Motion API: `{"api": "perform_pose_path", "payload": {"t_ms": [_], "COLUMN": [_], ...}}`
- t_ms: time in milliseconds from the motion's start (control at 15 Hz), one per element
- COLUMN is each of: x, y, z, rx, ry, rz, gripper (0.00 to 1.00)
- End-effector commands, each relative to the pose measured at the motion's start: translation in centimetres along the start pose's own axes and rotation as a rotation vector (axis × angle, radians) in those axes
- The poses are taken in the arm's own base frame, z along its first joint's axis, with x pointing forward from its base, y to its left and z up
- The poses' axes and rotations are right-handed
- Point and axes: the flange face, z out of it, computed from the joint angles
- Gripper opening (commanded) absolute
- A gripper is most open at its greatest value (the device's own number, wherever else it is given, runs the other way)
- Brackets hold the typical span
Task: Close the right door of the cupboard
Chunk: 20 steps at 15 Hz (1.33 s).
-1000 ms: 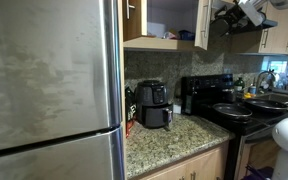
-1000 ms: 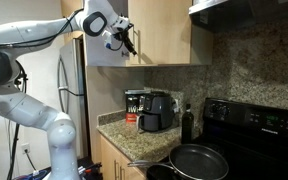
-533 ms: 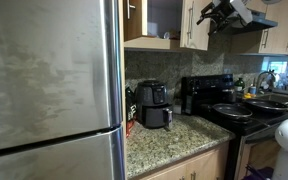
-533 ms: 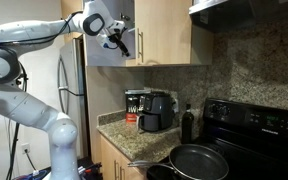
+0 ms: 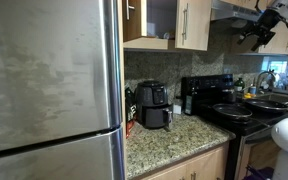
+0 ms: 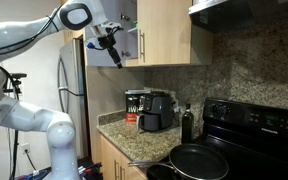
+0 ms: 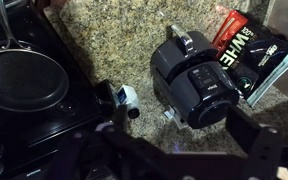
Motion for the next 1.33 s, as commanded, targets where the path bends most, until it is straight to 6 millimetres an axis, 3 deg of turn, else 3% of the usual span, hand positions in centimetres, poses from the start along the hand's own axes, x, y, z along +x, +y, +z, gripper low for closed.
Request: {"api": "perform_pose_path", "payload": {"t_ms": [0,333,733,1267], "x": [-0.4,-0.4,0.4,0.6], "y": [0.3,-0.1,-3.8,-3.9], "z": [-0.2,0.3,-1.8,-2.3], "rx": [0.006,0.0,0.113,0.107], "ry": [0.003,-0.007,0.242,0.23], "rz": [0.0,-0.007,-0.033,-0.041], "gripper": [1.0,1.0,1.0,1.0]}}
